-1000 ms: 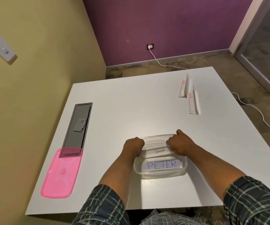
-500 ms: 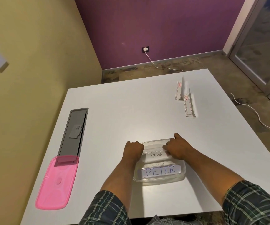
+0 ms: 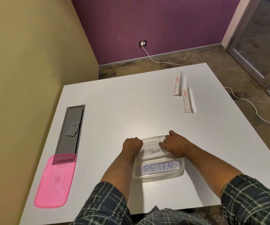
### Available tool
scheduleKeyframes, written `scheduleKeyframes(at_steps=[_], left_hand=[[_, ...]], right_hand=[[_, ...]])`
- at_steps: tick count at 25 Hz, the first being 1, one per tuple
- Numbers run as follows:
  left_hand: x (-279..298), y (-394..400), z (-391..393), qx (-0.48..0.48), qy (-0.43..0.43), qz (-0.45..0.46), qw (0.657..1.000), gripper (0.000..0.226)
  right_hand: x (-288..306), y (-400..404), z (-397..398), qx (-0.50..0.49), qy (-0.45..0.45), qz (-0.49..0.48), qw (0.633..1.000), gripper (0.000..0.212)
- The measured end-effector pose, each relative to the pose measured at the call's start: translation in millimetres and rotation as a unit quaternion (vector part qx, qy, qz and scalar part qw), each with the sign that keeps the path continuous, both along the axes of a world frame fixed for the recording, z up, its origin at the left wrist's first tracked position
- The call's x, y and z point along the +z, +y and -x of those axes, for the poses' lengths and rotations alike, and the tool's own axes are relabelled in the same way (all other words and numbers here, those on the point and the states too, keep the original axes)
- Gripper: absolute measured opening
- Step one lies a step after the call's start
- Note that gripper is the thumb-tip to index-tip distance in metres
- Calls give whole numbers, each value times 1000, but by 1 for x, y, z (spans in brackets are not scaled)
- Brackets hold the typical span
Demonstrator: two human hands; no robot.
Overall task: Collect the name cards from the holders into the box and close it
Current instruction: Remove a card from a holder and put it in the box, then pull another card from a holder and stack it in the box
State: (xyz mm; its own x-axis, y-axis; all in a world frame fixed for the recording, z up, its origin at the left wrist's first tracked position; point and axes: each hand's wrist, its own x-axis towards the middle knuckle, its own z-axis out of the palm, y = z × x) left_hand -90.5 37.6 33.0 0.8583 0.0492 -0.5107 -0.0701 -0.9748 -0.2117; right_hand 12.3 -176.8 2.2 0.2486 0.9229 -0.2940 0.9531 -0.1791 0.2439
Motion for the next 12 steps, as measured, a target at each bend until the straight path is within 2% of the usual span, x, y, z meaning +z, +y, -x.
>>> scheduleKeyframes(at_steps=[3, 6, 9, 11, 12], left_hand=[[6, -1, -3, -19, 1, -16, 1000, 28], [10, -9, -11, -79, 12, -50, 996, 27], [24, -19, -30, -116, 40, -44, 991, 13], [32, -25, -48, -102, 28, 1, 994, 19], [35, -29, -58, -93, 16, 24, 995, 21]], right_hand=[[-5, -7, -4, 46, -2, -35, 998, 47], [-10, -8, -9, 69, 30, -65, 995, 49], [-6, -10, -12, 54, 75, -149, 984, 29], [3, -13, -15, 18, 98, -229, 968, 18], [10, -17, -19, -30, 101, -270, 957, 21]])
